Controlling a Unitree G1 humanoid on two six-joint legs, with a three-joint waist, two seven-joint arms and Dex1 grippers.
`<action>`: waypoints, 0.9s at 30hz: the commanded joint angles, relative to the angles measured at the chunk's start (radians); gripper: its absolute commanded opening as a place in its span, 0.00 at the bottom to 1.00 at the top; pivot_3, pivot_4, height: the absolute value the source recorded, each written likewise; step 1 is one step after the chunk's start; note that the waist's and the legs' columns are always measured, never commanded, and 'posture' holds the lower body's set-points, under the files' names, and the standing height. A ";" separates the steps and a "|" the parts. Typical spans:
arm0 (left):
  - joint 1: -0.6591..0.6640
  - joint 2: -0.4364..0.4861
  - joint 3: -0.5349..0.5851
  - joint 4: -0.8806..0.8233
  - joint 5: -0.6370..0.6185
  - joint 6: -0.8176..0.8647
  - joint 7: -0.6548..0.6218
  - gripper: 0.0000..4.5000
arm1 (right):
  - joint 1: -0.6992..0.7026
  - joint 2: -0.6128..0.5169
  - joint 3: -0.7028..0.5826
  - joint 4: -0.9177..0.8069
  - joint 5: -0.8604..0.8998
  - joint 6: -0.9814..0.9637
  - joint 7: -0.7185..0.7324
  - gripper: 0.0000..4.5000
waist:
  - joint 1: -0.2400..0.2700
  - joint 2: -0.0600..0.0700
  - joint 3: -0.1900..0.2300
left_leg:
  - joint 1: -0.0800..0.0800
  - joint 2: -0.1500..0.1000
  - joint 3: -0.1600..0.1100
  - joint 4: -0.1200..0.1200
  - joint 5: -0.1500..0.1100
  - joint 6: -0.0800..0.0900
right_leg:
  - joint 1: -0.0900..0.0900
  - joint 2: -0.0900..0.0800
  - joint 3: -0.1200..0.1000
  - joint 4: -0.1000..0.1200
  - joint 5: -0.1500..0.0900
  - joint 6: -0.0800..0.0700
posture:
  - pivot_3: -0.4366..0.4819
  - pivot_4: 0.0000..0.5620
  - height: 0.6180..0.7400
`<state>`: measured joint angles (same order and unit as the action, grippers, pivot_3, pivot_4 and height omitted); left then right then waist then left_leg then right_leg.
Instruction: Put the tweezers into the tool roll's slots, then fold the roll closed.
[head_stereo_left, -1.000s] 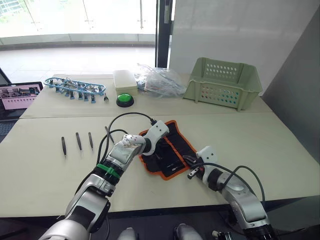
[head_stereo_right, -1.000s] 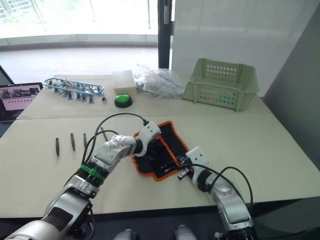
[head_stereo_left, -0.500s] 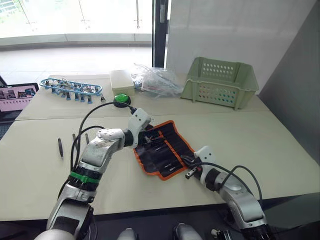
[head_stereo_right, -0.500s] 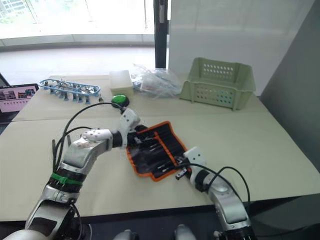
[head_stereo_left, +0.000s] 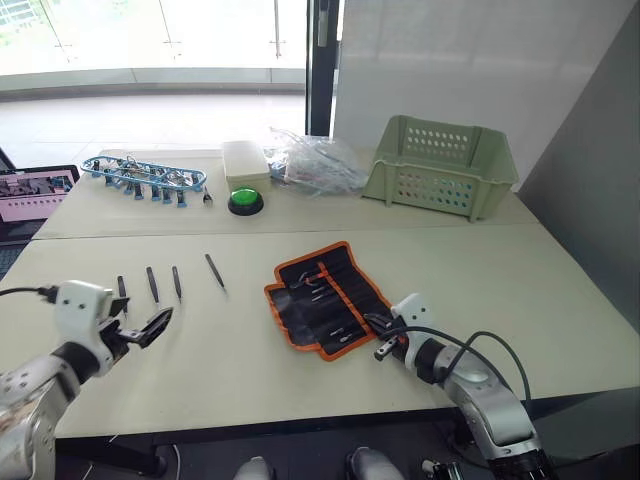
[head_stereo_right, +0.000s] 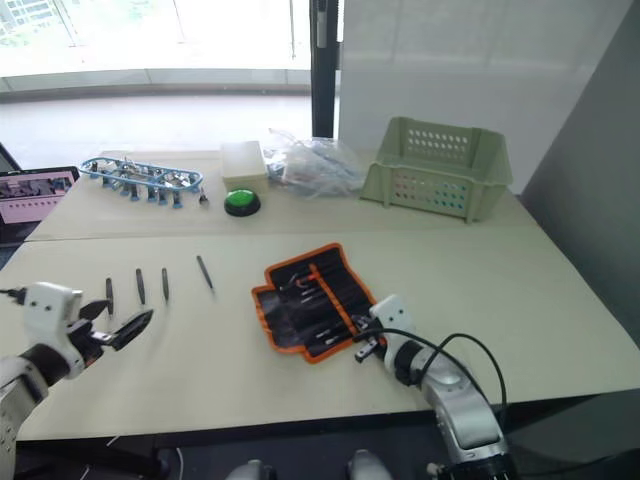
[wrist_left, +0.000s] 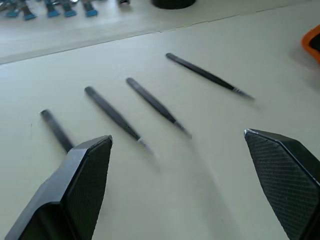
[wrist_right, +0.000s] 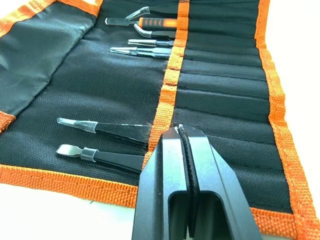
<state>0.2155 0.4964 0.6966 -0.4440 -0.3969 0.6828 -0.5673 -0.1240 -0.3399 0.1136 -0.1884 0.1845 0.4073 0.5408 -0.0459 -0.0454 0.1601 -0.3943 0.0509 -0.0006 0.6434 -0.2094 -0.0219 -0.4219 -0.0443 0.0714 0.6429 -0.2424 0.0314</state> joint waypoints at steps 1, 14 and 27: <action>0.062 -0.048 0.069 -0.078 -0.030 -0.051 0.044 0.99 | 0.002 -0.006 0.004 0.021 0.009 0.014 0.016 0.00 | 0.004 -0.002 -0.001 | 0.000 0.000 0.000 0.000 0.000 0.000 | 0.000 0.000 0.000 0.000 -0.001 -0.001 | 0.48 0.27 0.87; 0.221 -0.272 0.103 -0.173 -0.088 -0.046 0.288 0.99 | -0.059 -0.014 0.010 0.106 0.002 0.028 0.059 0.00 | 0.008 -0.008 -0.004 | 0.003 0.001 0.001 0.000 -0.001 -0.001 | 0.001 0.000 0.000 0.000 -0.005 -0.010 | 0.48 0.27 0.87; -0.084 -0.201 -0.072 0.041 -0.018 0.016 0.472 0.99 | -0.058 0.008 0.013 0.092 0.004 0.036 0.048 0.00 | 0.004 -0.010 -0.006 | 0.003 0.000 0.001 0.000 0.000 0.000 | 0.002 0.001 0.000 0.001 -0.004 -0.009 | 0.48 0.27 0.87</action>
<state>0.1567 0.2750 0.6446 -0.4258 -0.4350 0.7013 -0.1151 -0.1934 -0.3315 0.1101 -0.1060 0.1899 0.4214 0.5887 -0.0423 -0.0554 0.1545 -0.3914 0.0513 0.0001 0.6435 -0.2095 -0.0222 -0.4202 -0.0431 0.0710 0.6438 -0.2459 0.0243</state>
